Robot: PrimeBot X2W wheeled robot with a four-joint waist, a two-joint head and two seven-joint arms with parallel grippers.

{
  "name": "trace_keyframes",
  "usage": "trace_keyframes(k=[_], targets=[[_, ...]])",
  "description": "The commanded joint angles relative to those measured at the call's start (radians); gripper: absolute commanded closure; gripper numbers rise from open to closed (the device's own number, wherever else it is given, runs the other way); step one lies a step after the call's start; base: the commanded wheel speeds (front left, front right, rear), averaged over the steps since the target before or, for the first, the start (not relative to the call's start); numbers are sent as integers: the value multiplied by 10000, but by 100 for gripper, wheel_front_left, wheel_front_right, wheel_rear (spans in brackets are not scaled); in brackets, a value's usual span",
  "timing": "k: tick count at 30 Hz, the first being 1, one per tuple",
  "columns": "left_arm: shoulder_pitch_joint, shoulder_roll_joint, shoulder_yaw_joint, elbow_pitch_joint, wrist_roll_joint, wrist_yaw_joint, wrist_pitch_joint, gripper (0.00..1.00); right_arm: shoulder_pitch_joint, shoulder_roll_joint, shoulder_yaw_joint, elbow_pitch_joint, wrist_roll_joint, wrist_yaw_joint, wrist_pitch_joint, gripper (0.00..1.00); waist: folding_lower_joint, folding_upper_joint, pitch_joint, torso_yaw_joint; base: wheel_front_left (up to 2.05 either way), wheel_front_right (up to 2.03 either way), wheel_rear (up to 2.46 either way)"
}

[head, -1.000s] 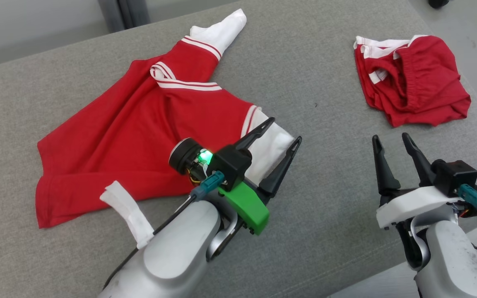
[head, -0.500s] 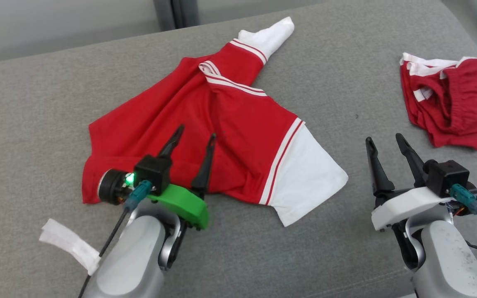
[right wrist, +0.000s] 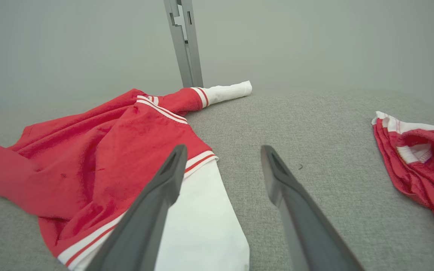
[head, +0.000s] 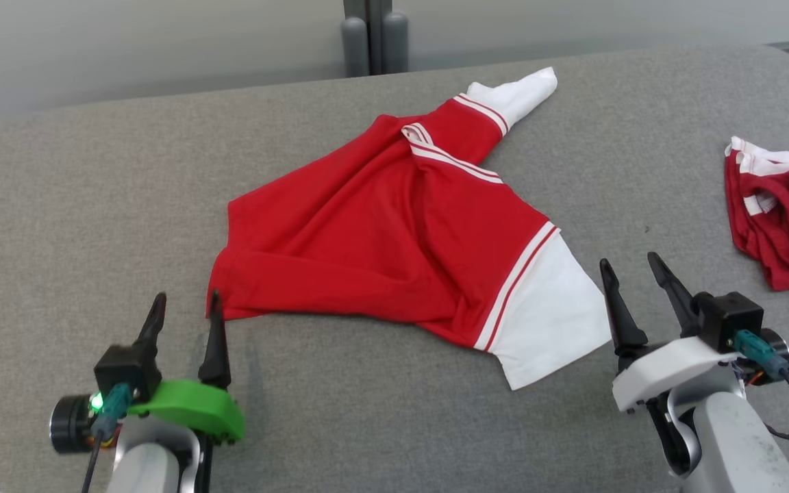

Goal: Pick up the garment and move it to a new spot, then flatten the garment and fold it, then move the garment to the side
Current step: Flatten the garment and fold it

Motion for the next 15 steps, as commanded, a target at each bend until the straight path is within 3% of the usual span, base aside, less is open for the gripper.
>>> trace_keyframes(k=[1,9,15], targets=[[432,-44,188,-66,101,-40,-1,0,249,-41,-28,61,29,-17,-43,0,0,0,-304,169,0,0,0],[2045,-344,1182,-413,529,-394,-1,0,975,-40,-124,334,-91,-17,-43,0,0,0,-809,307,0,0,0],[2383,-450,1482,-564,656,-543,-1,0,1248,-40,-183,399,-89,-17,-43,0,0,0,-846,384,0,0,0]])
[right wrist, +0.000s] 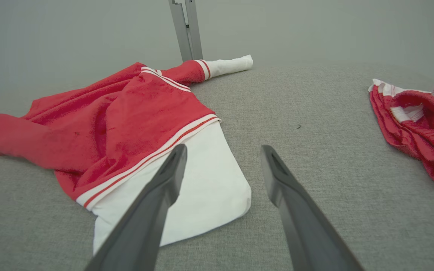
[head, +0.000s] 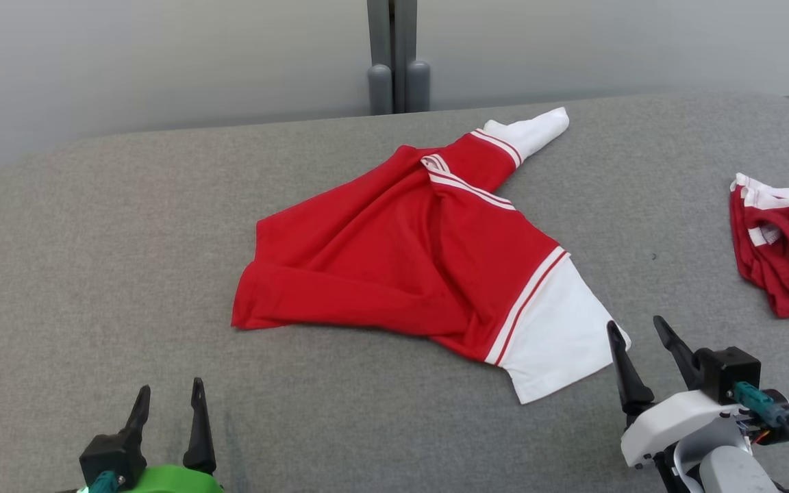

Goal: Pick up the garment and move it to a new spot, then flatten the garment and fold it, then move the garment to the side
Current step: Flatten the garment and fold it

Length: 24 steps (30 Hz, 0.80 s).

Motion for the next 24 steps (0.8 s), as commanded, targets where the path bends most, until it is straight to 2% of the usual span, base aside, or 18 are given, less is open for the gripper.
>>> trace_keyframes(k=[1,8,15,24], targets=[[76,-5,47,-80,30,-74,-1,0,89,-36,-12,-2,-56,-17,-43,0,0,0,52,15,0,0,0],[-744,-34,-285,49,-150,-243,-1,0,-403,-36,-56,-62,-224,-17,-43,0,0,0,765,-59,0,0,0],[-2097,-29,-731,753,-251,-352,-1,0,-925,-38,-170,-82,-380,-17,-43,0,0,0,1829,-197,0,0,0],[-3288,-9,-277,2037,-48,-410,-1,0,-1310,-36,-144,-201,-382,-17,-43,0,0,0,2684,-499,0,0,0]])
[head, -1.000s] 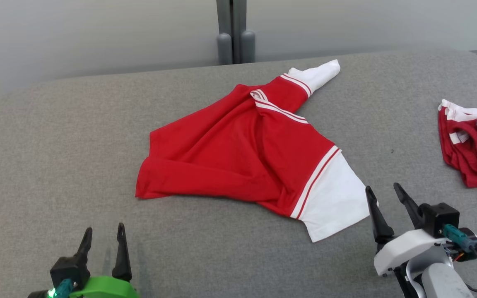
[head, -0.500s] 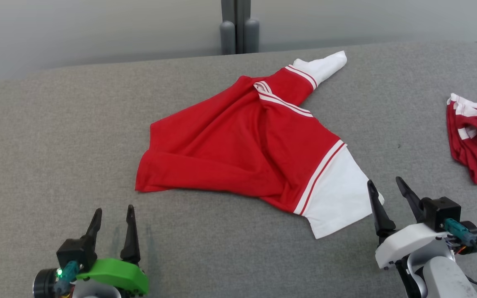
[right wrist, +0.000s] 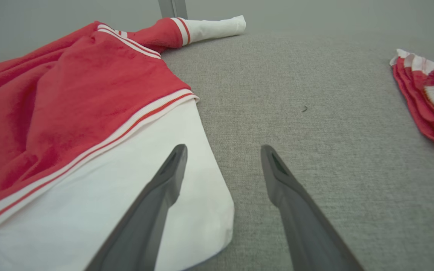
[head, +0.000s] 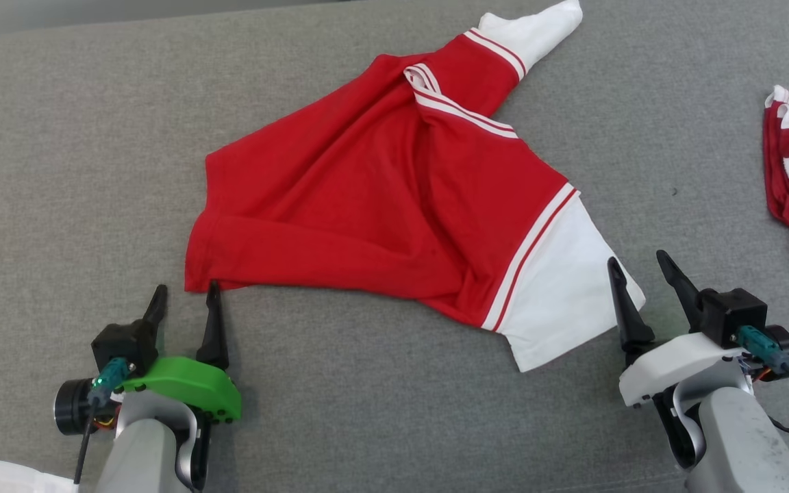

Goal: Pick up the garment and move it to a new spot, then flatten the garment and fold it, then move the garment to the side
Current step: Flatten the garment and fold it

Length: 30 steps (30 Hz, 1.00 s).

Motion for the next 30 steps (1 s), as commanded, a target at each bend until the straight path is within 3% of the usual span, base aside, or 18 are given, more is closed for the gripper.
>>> trace_keyframes(k=[1,8,10,11,12,13,28,29,30], targets=[[-271,51,102,133,20,-43,-1,0,-92,-35,-15,-61,-6,-17,-43,0,0,0,296,-177,0,0,0],[-554,36,222,466,-40,-54,13,0,-222,-36,-90,-72,-103,-17,-43,0,0,0,456,-159,0,0,0],[-644,23,-58,625,-155,-57,21,51,-295,-35,-22,-38,-137,-17,-43,0,0,0,503,-167,0,0,0],[-670,22,-195,726,-186,-57,22,67,-328,-38,-9,-26,-154,-17,-43,0,0,0,514,-165,0,0,0],[-699,17,-290,812,-226,-56,22,92,-346,-38,1,-18,-172,-17,-43,0,0,0,519,-164,0,0,0],[-729,33,-376,911,-260,-57,26,100,-352,-36,6,7,-195,-17,-43,0,0,0,518,-162,0,0,0],[-209,182,-683,611,-396,-57,12,100,155,-30,202,1155,-547,-17,-12,0,0,0,138,-4,0,0,0],[-150,170,-702,589,-389,-57,12,100,193,-27,281,1300,-554,-17,-4,5,0,0,103,22,0,0,0],[-83,161,-713,565,-392,-58,12,100,262,-27,409,1469,-544,-17,19,51,0,0,53,50,0,0,0]])
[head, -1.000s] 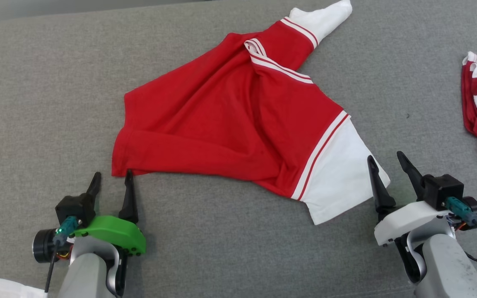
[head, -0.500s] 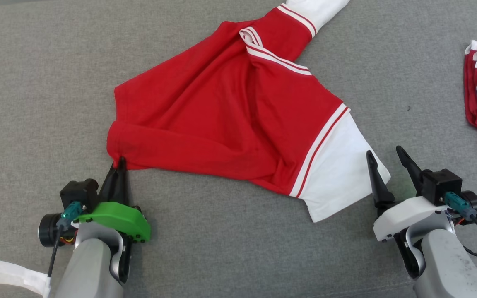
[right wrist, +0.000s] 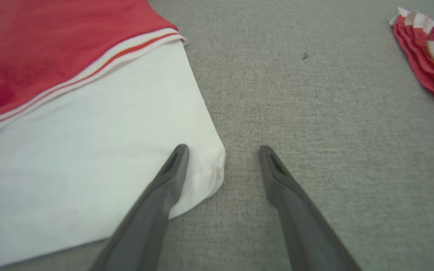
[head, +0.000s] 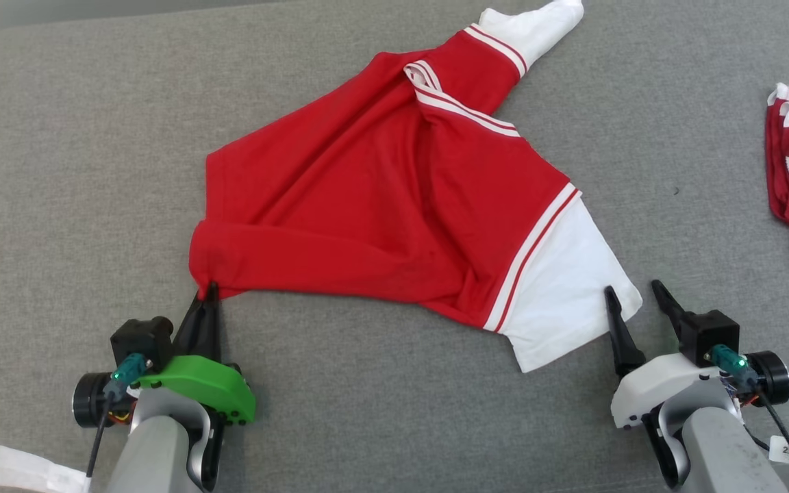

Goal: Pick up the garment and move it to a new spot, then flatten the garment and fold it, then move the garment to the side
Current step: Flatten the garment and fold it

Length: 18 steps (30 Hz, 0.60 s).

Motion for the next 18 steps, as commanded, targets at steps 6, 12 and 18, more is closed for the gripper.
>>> trace_keyframes(k=[6,12,18], targets=[[758,-62,-43,-384,-96,-43,23,100,651,-9,378,375,560,-13,123,100,0,0,-631,200,0,0,0],[1474,-117,333,-1895,-481,-35,15,100,597,-22,163,-1393,2047,-14,53,100,0,0,-1378,303,0,0,0],[1699,-122,220,-3737,-747,-35,15,100,225,-29,-38,-3060,3663,-16,53,100,0,0,-2148,419,0,0,0]])
